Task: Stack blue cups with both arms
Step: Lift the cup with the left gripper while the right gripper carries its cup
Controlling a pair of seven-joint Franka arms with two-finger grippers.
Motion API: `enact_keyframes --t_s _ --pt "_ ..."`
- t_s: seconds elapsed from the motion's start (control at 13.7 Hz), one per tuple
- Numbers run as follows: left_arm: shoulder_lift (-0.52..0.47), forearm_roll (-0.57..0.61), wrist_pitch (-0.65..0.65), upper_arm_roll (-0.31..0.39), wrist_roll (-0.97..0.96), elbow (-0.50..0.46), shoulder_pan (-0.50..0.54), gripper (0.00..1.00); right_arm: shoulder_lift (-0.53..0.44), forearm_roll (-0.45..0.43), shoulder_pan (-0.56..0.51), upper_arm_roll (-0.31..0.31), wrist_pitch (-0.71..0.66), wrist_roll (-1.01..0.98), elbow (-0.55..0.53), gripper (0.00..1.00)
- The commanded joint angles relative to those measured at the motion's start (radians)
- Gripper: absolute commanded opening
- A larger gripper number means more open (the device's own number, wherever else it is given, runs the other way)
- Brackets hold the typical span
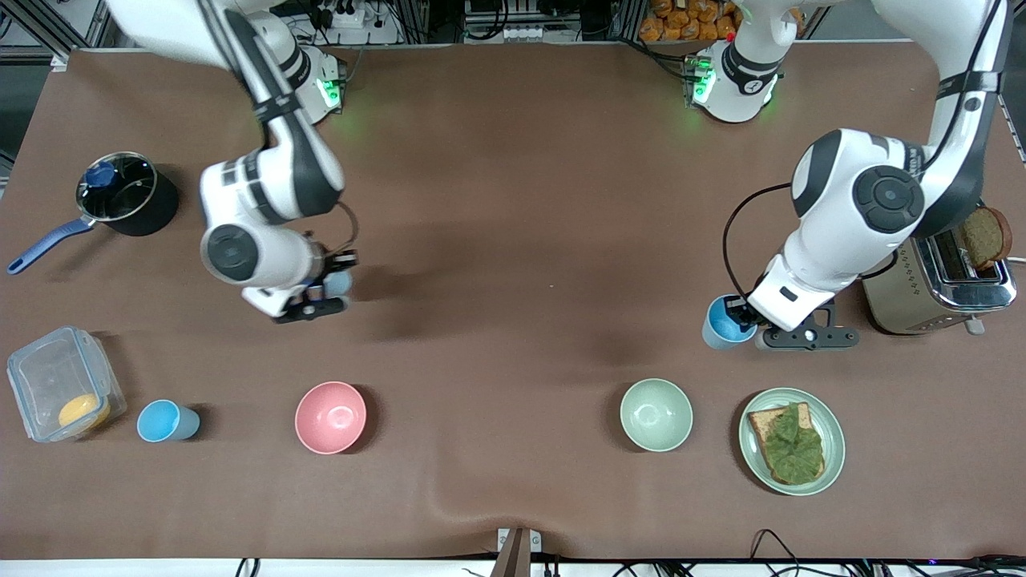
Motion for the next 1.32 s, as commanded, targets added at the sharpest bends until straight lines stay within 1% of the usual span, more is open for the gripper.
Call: enact_keyframes --t_s 0.0,0.07,0.22,0.29,0.44,0.66,0.95,1.1,1.17,1.24 --pt "-0.016 0.024 -0.086 -0.005 -0.010 0.061 0.000 0.00 0.085 0.086 0.098 -0.011 -0.019 0.118 0.112 0.00" --pt "-0.016 0.024 -0.105 -0.005 -0.007 0.076 0.000 0.00 0.118 0.119 0.129 -0.011 -0.019 0.154 0.150 0.00" --pt "-0.016 0.024 -0.127 -0.005 -0.007 0.091 0.000 0.00 0.175 0.136 0.159 -0.011 -0.015 0.204 0.212 0.00" --pt "-0.016 0.024 -0.129 -0.005 -0.006 0.092 0.002 0.00 0.192 0.145 0.177 -0.011 -0.014 0.216 0.226 0.00" --pt "-0.016 0.024 -0.133 -0.003 -0.006 0.099 0.005 0.00 0.218 0.170 0.206 -0.011 -0.007 0.221 0.229 0.00" --pt "-0.018 0.022 -0.156 -0.005 -0.007 0.105 0.003 0.00 0.249 0.168 0.228 -0.011 0.022 0.221 0.235 0.00" --pt "-0.056 0.019 -0.190 -0.005 -0.007 0.111 0.005 0.00 0.304 0.170 0.244 -0.011 0.033 0.222 0.281 0.00" --pt "-0.082 0.006 -0.214 -0.013 -0.041 0.107 0.000 0.00 0.316 0.168 0.251 -0.011 0.035 0.227 0.287 0.00" --pt "-0.085 0.006 -0.228 -0.020 -0.050 0.110 0.002 0.00 0.322 0.171 0.251 -0.011 0.035 0.228 0.293 0.16" --pt "-0.090 0.004 -0.230 -0.022 -0.049 0.110 0.006 0.00 0.326 0.168 0.251 -0.011 0.036 0.225 0.295 0.99"
